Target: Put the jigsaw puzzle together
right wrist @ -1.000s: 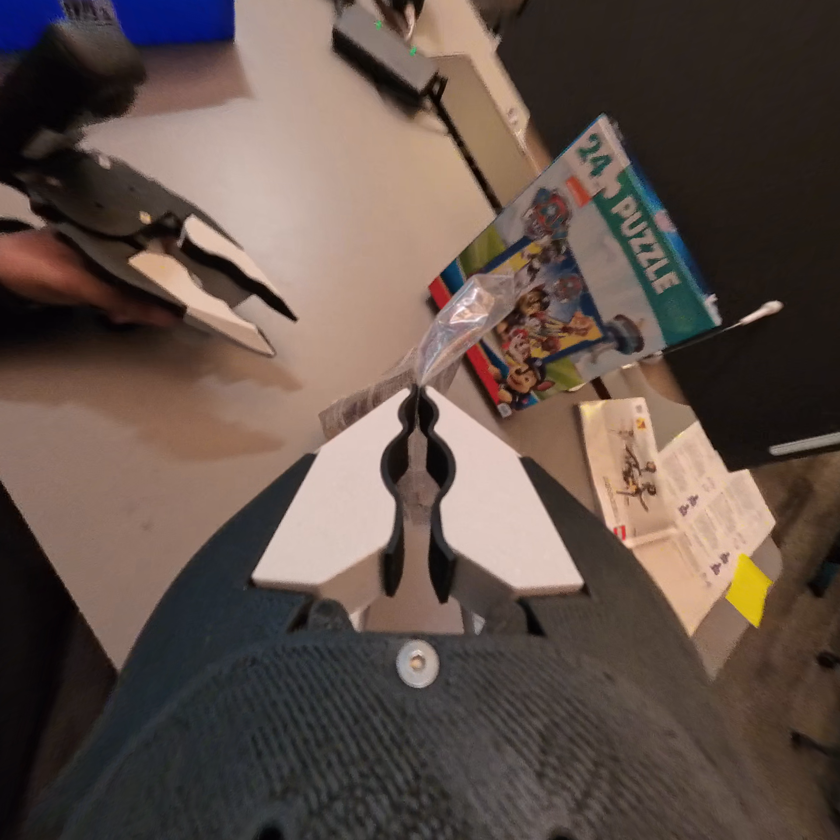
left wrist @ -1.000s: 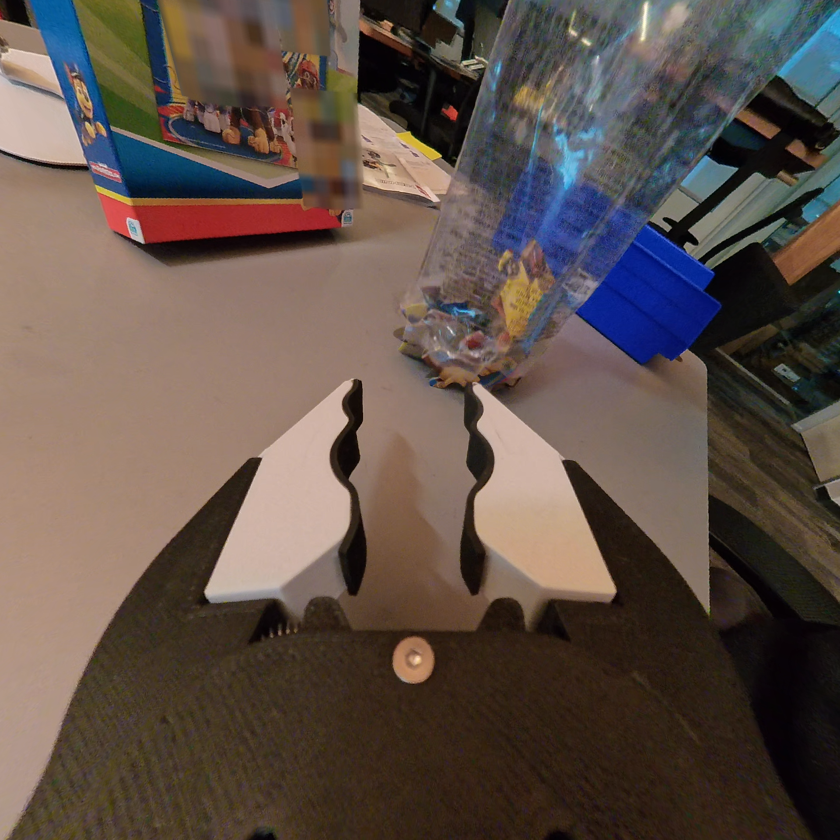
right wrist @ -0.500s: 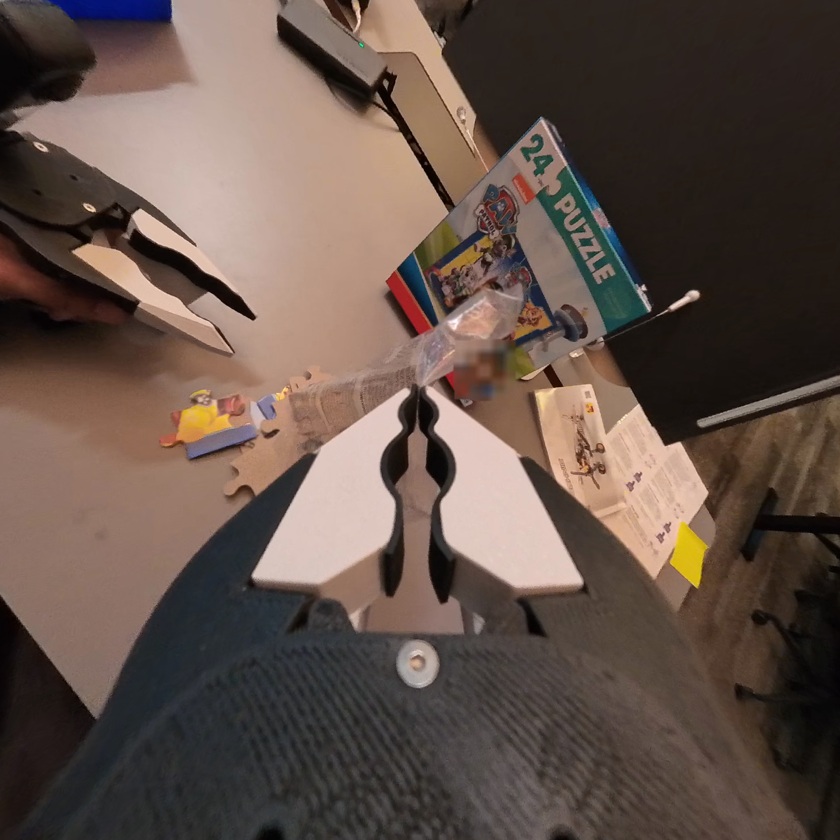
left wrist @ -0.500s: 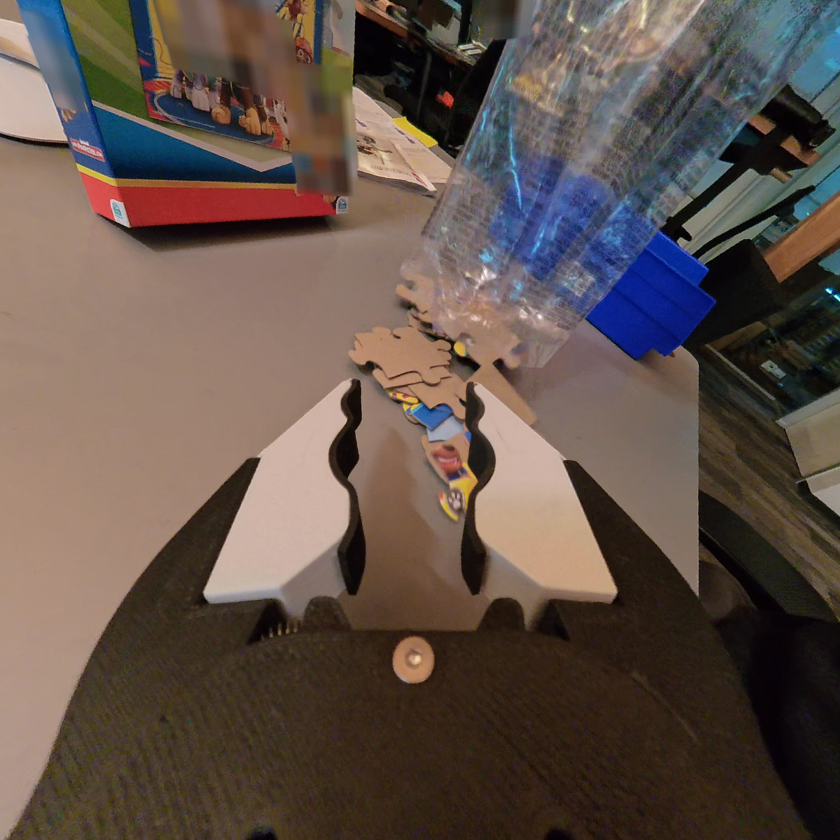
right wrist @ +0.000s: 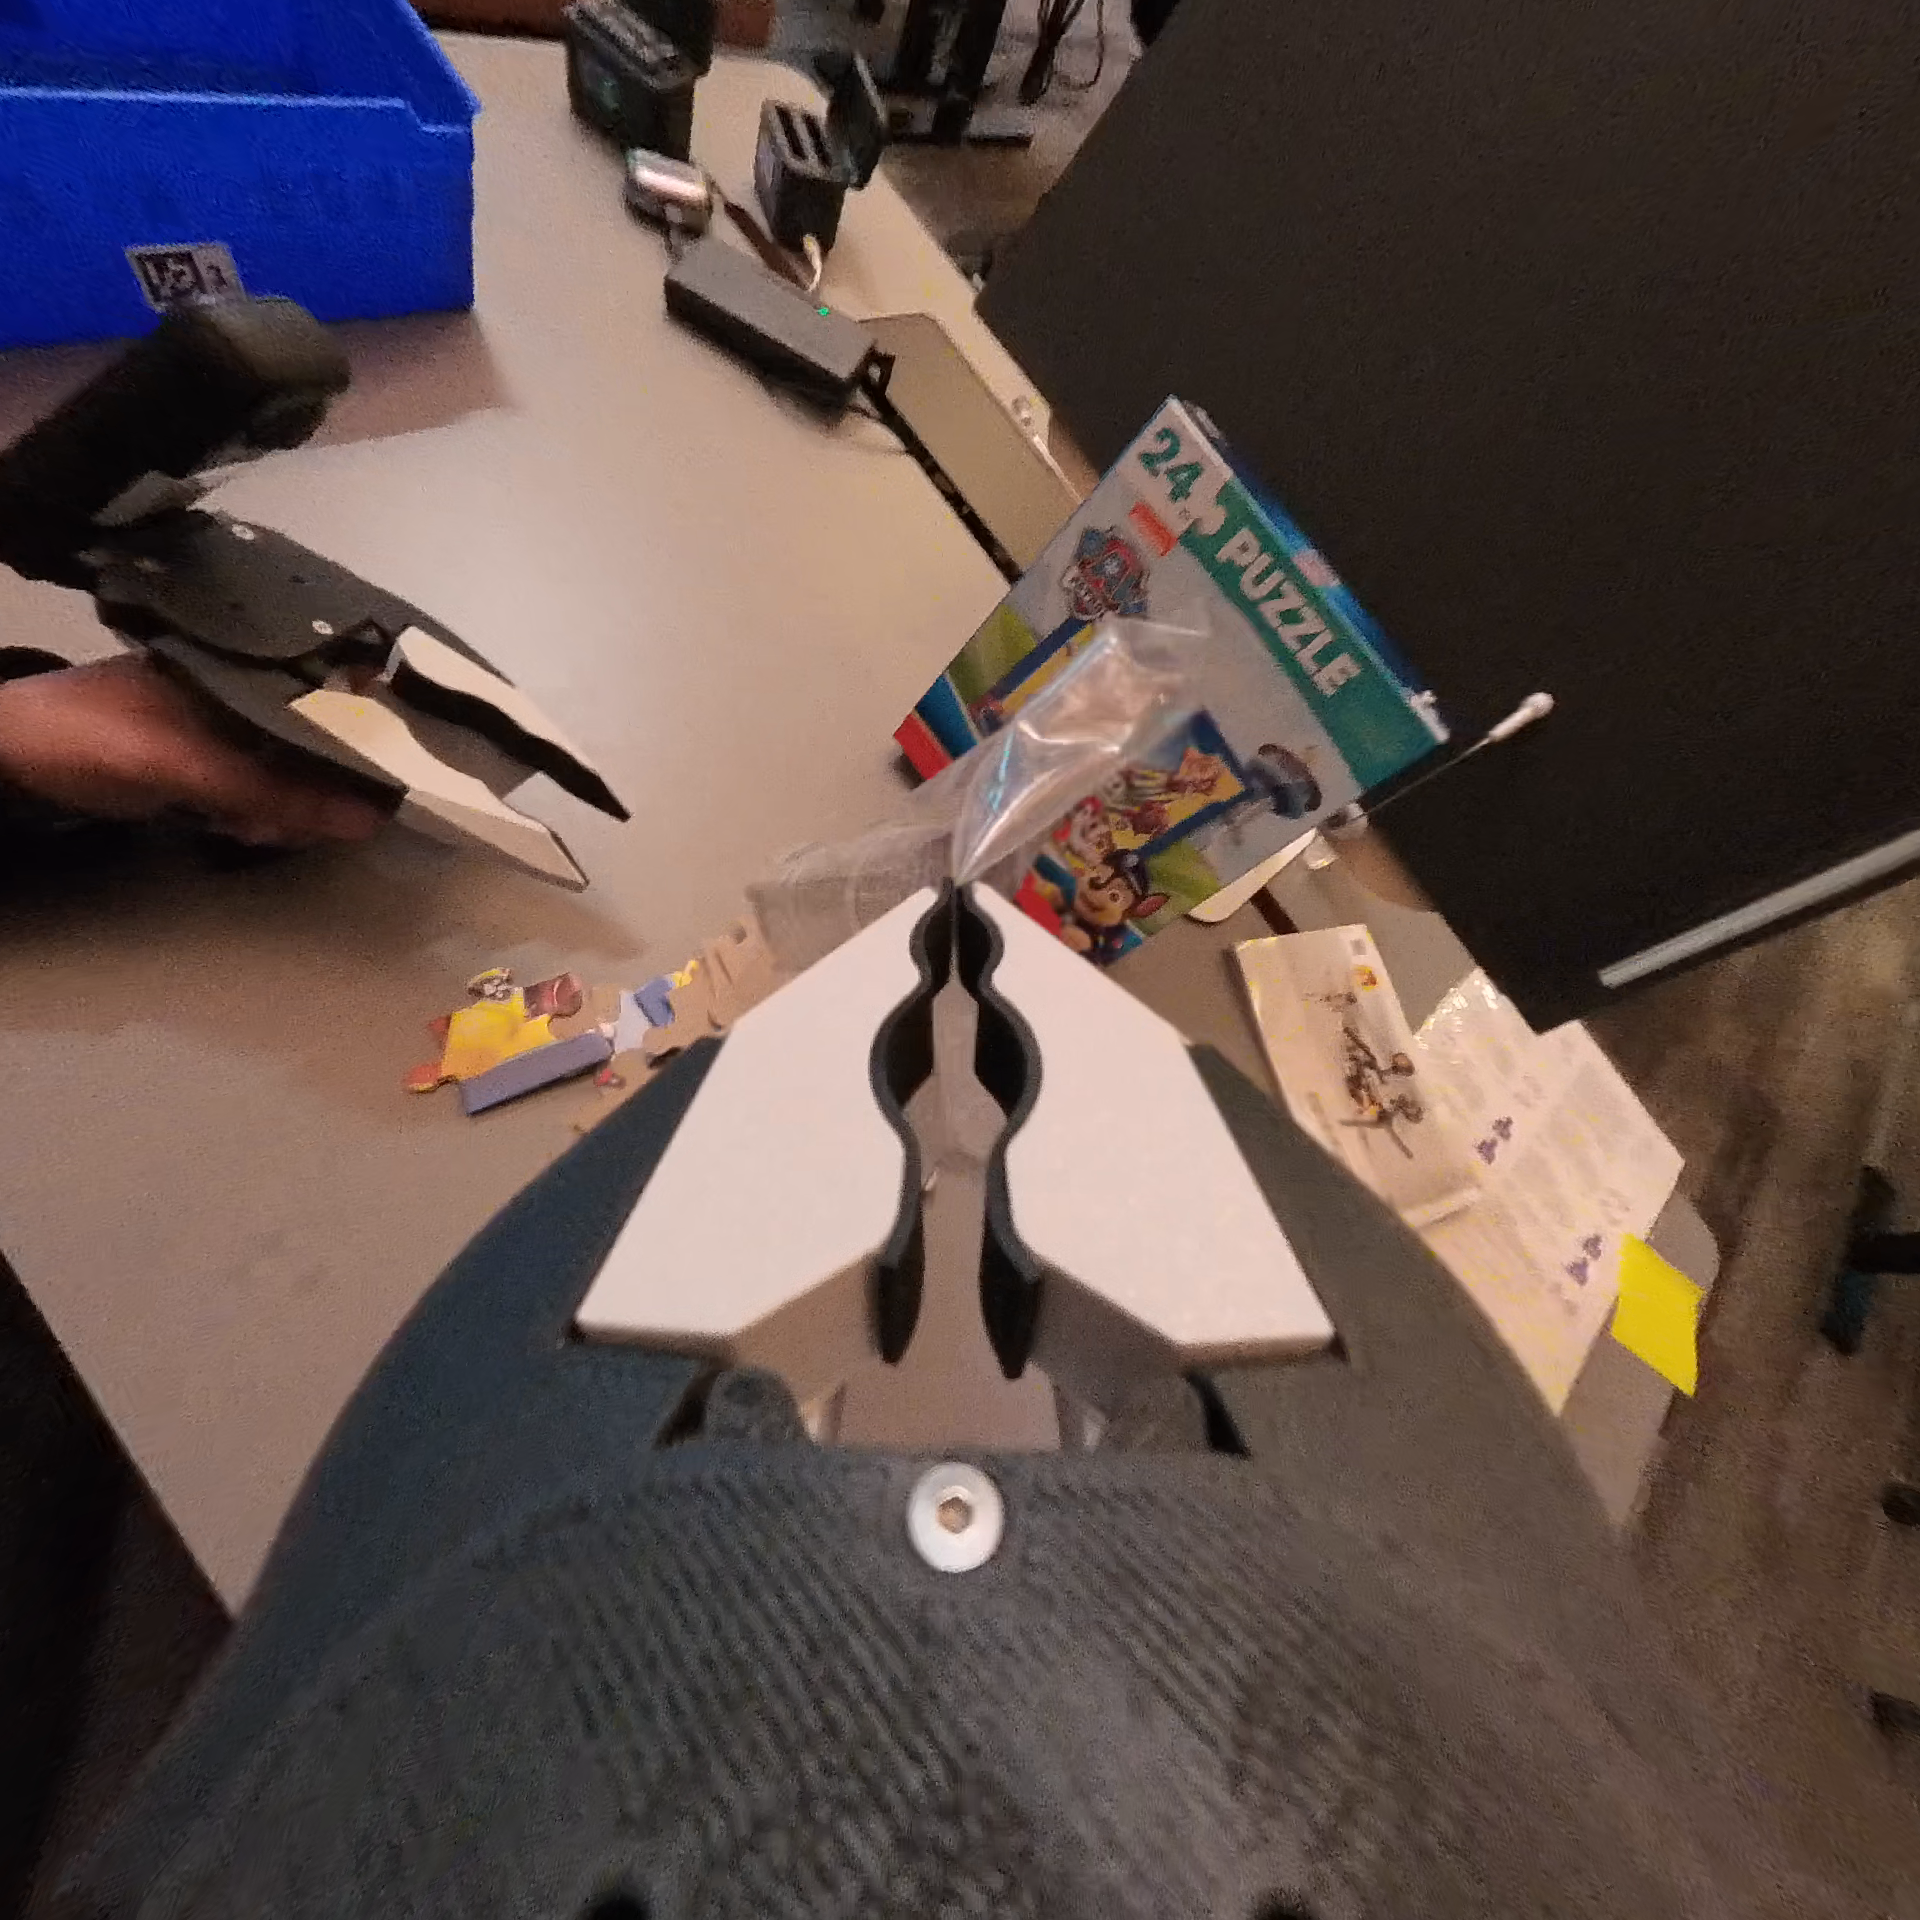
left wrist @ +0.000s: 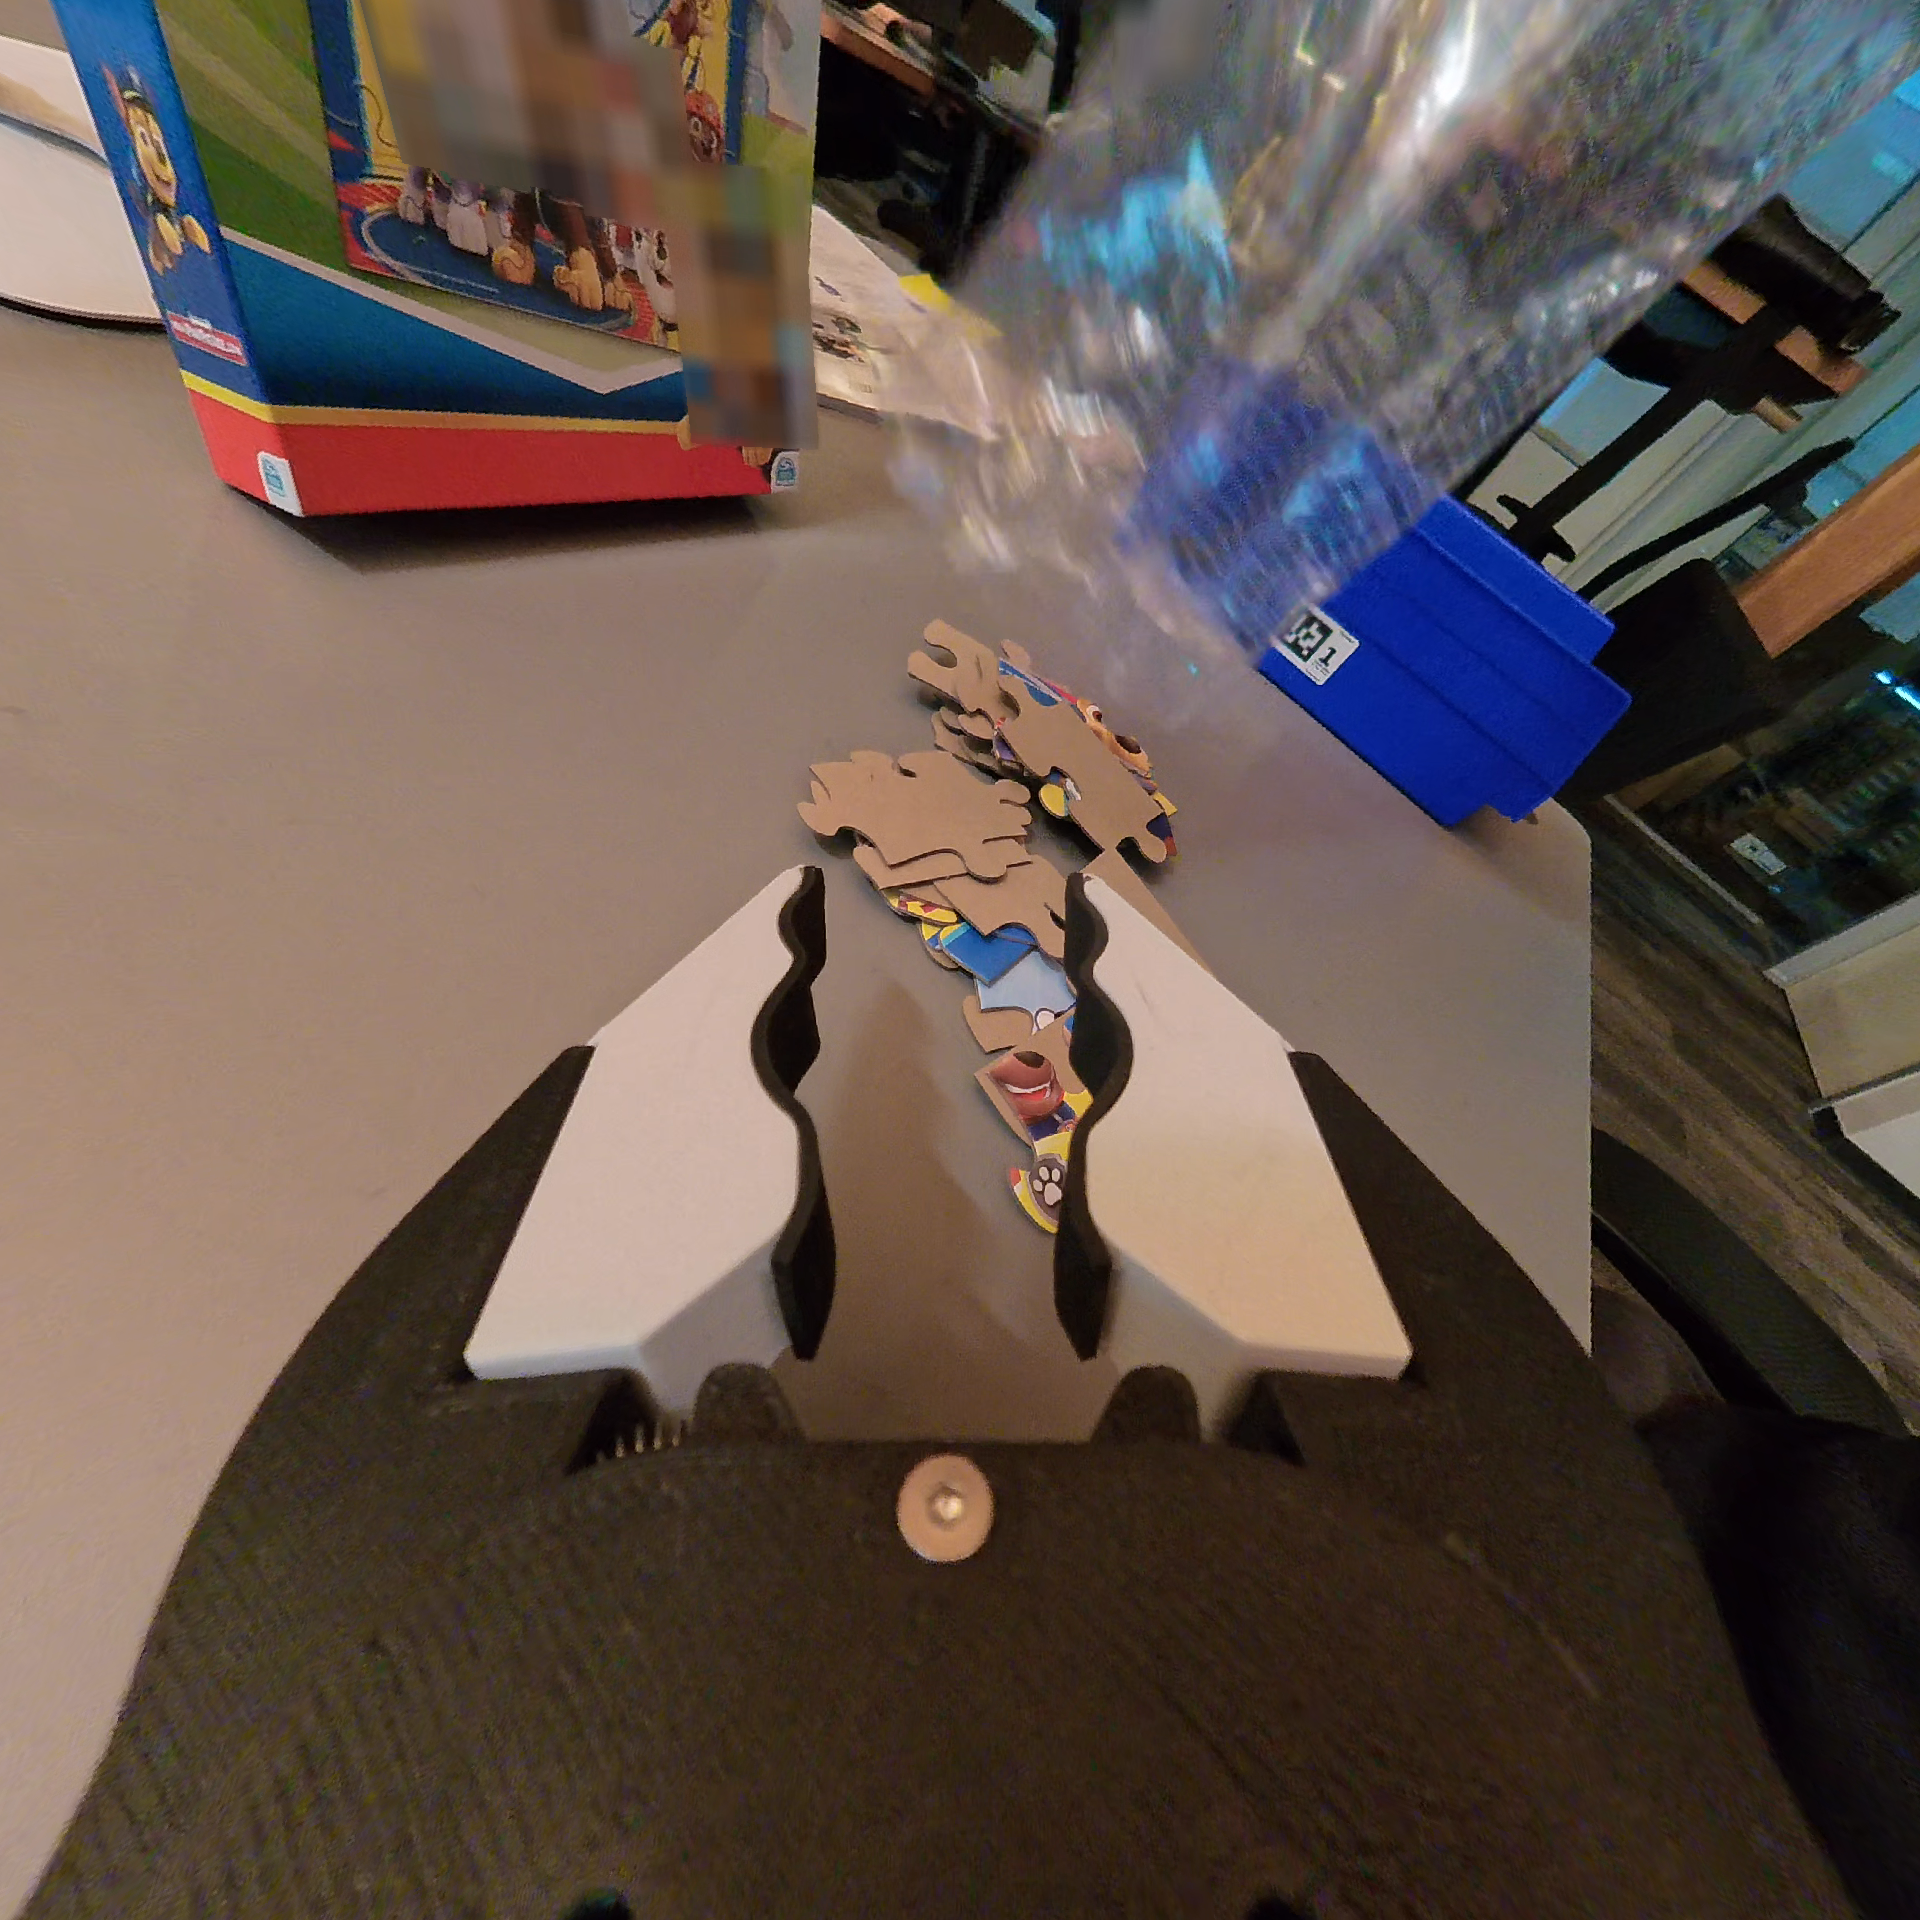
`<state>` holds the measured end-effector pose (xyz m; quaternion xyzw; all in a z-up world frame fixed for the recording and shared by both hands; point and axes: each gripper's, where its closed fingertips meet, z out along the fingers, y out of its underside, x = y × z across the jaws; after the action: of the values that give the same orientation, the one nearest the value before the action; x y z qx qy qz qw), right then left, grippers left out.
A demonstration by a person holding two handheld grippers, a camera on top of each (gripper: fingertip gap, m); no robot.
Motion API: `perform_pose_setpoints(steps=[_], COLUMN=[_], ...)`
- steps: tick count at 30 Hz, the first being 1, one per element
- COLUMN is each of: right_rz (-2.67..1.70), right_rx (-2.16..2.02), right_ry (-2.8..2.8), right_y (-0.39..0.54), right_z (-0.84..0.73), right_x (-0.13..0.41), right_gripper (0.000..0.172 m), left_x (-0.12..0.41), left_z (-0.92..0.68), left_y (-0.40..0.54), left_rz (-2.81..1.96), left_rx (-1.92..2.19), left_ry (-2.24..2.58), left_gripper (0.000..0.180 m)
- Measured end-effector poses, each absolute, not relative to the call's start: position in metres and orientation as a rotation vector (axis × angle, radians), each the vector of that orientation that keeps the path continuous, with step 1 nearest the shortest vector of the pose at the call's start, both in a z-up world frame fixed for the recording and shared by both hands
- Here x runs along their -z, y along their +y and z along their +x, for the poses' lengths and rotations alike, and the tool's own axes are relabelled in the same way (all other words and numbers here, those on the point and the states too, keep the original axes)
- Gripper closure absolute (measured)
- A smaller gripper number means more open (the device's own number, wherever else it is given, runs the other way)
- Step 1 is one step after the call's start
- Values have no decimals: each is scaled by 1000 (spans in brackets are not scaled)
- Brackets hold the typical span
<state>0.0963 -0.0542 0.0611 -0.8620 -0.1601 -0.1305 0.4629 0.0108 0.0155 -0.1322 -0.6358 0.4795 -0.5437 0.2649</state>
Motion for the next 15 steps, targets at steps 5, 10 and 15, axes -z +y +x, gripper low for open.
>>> perform_pose_setpoints(steps=[5,10,15], right_rz=[-2085,-2097,-1974], right_rx=[313,362,461], right_ry=[-378,-380,-351], right_y=[-53,-52,-38], right_z=[96,100,107], right_x=[-65,-60,-90], right_gripper=[172,172,172], left_x=[132,132,130], left_z=[11,11,13], left_y=[16,16,19], left_rz=[-1715,-1716,-1695], left_rx=[1472,1471,1440], left_ry=[1291,1289,1284], left_gripper=[137,137,137])
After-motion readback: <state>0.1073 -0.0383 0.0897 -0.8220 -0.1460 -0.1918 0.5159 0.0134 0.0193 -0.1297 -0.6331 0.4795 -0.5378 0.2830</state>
